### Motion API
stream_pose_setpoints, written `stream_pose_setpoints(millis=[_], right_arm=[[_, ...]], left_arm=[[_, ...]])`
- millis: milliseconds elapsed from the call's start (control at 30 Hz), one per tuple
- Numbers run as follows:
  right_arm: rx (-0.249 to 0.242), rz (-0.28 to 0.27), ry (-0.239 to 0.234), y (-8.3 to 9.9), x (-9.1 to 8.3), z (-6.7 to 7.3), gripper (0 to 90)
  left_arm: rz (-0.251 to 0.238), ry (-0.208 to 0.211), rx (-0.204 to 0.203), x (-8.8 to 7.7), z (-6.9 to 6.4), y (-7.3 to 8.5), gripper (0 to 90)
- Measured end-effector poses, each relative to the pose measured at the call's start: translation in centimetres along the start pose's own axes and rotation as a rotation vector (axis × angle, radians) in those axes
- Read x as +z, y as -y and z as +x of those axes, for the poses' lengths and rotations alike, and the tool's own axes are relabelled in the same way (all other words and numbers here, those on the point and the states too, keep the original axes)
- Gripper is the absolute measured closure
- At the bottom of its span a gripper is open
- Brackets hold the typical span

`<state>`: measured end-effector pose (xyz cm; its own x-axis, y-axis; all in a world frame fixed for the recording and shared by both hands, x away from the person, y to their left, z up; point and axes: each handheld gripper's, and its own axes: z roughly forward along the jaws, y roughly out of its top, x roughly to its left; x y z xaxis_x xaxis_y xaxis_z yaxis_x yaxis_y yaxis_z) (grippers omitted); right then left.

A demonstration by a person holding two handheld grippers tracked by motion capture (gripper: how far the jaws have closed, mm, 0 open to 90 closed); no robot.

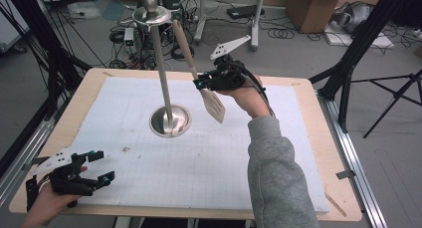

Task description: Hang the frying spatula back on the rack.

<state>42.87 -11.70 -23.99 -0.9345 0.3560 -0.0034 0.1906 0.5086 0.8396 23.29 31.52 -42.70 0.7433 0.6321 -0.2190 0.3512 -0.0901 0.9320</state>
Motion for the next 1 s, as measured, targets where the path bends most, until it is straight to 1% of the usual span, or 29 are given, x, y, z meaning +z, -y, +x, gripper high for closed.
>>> stream_pose_setpoints(millis=[33,267,467,567,667,700,1000], right_arm=[[-0.008,0.002,0.001,0.0,0.1,0.0,77.2],[-0.005,0.0,0.014,-0.2,0.9,0.0,77.2],[-0.002,-0.008,0.012,-0.4,1.7,0.1,77.1],[-0.009,-0.012,0.021,-0.5,2.1,0.0,77.1],[-0.012,-0.015,0.018,-0.7,2.6,0.1,77.1],[-0.006,-0.016,0.017,-0.7,2.7,0.1,77.1],[-0.013,-0.025,0.029,-0.9,3.4,0.2,76.9]], left_arm=[[0.0,0.0,-0.002,0.0,0.0,0.0,5.9],[0.0,-0.002,0.002,-0.1,0.0,0.0,5.9],[0.002,-0.001,0.001,-0.1,0.0,0.1,5.9],[0.0,-0.002,-0.002,-0.1,0.0,0.1,5.9],[-0.001,-0.005,-0.001,-0.2,0.1,0.1,5.9],[-0.001,-0.005,-0.004,-0.2,0.1,0.2,5.9],[-0.001,-0.005,-0.004,-0.3,0.0,0.2,5.9]])
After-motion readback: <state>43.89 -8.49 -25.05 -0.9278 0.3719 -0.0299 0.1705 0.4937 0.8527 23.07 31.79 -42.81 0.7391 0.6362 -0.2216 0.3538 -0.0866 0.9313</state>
